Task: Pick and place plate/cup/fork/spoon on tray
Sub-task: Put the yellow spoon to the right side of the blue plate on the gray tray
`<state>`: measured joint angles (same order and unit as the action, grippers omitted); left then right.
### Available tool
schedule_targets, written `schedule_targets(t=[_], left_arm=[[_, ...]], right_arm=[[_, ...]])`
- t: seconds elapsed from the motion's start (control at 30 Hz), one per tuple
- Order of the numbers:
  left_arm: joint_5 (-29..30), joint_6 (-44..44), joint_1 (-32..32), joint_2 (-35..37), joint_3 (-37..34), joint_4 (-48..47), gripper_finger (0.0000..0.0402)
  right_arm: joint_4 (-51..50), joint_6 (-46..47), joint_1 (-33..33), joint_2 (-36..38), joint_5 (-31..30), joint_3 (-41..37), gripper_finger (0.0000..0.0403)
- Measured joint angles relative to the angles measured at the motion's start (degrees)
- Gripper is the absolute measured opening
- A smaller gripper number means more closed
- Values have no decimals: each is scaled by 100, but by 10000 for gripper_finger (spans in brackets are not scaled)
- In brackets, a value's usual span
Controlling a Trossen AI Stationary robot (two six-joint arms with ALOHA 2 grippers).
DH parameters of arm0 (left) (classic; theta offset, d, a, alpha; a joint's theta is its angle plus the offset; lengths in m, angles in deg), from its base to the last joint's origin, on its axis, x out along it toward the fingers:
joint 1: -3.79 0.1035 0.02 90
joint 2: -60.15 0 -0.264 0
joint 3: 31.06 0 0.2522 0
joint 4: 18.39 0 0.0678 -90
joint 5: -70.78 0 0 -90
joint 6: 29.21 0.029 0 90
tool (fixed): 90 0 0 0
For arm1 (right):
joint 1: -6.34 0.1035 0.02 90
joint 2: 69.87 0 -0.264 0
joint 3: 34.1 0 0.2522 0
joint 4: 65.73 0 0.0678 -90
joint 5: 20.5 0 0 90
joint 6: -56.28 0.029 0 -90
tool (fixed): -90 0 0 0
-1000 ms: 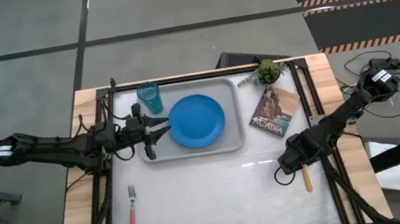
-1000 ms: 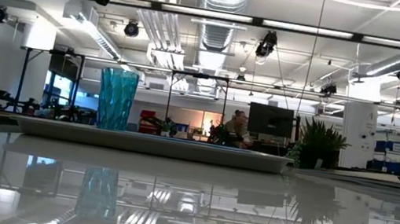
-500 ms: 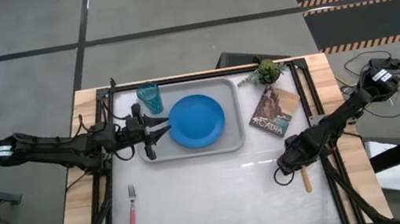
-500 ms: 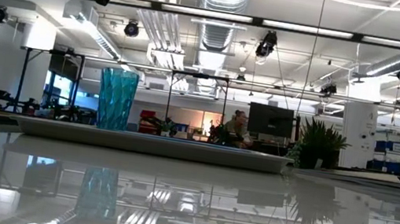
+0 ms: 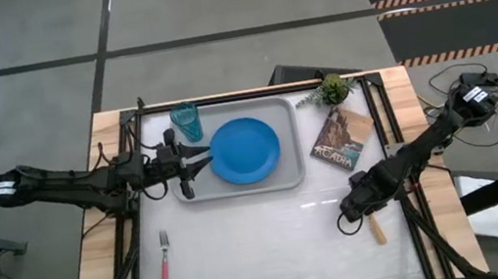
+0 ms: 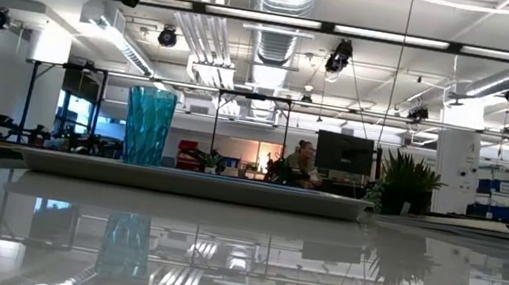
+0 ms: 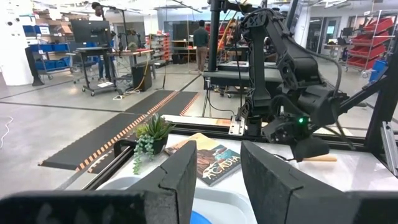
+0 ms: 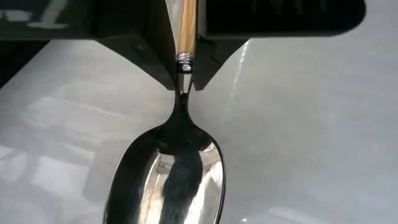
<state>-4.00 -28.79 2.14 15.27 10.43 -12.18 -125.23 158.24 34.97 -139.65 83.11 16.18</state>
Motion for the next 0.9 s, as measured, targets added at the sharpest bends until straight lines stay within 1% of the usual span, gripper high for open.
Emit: schedule_targets(t=[0.17, 0.33, 0.5, 0.7, 0.9], left_arm=[[0, 0, 0, -1, 0, 1, 108], [0, 0, 0, -1, 0, 1, 108], [0, 181, 0, 2, 0, 3, 108], [0, 348, 0, 95, 0, 5, 108], [0, 352, 0, 309, 0, 4, 108]], right_arm=[[-19, 3, -114, 0, -55, 491, 23], [-9, -80, -479, -14, -464, 1072, 23], [23, -613, -1200, -197, -613, 1591, 23], [7, -1690, -2271, -680, -569, 2365, 23], [-79, -2753, -3229, -1436, -160, 3242, 23]])
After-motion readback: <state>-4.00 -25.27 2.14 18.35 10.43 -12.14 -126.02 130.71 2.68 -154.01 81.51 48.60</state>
